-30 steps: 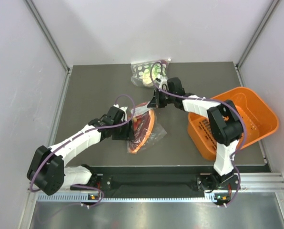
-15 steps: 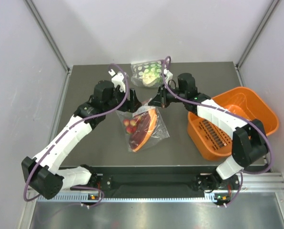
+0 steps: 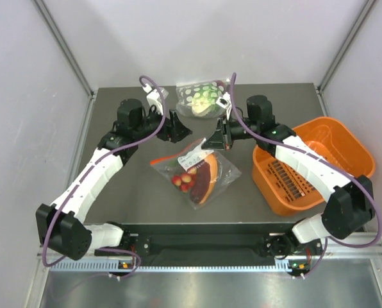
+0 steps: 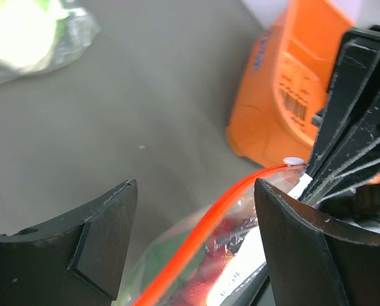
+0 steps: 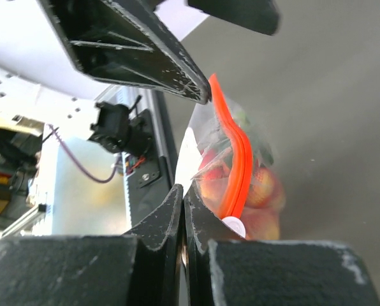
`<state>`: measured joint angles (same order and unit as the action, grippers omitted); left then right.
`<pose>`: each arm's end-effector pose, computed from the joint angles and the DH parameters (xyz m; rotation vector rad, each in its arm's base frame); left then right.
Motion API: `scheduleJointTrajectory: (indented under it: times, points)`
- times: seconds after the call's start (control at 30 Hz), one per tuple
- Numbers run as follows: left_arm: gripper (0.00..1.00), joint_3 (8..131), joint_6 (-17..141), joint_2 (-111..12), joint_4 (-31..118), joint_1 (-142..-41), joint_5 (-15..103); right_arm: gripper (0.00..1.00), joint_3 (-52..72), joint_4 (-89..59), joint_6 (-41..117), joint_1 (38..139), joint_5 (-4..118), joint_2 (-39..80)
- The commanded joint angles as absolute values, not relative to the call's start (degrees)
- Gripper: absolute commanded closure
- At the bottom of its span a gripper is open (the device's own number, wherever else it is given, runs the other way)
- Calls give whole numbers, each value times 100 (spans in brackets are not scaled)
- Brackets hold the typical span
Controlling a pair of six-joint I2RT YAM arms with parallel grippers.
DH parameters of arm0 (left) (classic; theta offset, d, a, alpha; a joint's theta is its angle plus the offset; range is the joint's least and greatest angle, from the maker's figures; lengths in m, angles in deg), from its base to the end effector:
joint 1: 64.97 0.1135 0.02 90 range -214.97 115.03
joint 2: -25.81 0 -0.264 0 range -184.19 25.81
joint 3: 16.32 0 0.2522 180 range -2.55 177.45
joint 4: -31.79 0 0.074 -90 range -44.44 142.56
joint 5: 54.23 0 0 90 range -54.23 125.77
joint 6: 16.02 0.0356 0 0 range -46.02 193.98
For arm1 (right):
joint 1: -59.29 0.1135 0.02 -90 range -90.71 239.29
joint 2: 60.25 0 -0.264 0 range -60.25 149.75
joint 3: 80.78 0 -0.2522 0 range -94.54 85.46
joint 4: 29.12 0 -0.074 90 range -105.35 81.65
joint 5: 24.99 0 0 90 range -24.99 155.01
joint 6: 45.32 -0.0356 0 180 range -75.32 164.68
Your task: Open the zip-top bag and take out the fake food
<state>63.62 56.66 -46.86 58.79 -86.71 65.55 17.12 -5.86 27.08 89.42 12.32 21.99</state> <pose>0.2631 -0.1239 0.3620 0.4400 1.9352 -0.9478 0.2662 0.1873 0.3365 -0.8599 1.9059 1.4289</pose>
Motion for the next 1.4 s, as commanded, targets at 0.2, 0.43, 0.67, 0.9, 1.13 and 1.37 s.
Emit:
scheduleJointTrajectory:
  times: [0.2,0.43,0.67,0.9,1.13,1.37]
  points:
    - [25,5687,4788,-4785,4116,-8650,8473,100,1585,-954,2588,9032,744,1842]
    - [30,5396,4595,-4723,4107,-8703,8894,100,1734,-1324,2298,9032,709,1885]
    - [89,5036,4129,-4521,3791,-8747,9149,100,1831,-1316,2271,9032,788,1868]
    - [100,4895,4321,-3889,4300,-8738,8782,56,1884,-255,2876,9006,1402,1719]
    - [100,4869,4542,-3343,4749,-8738,8482,39,1963,293,3361,8742,2027,1297]
    - [100,4851,4761,-3326,5048,-8747,8578,33,1541,-302,3081,8689,1668,1516]
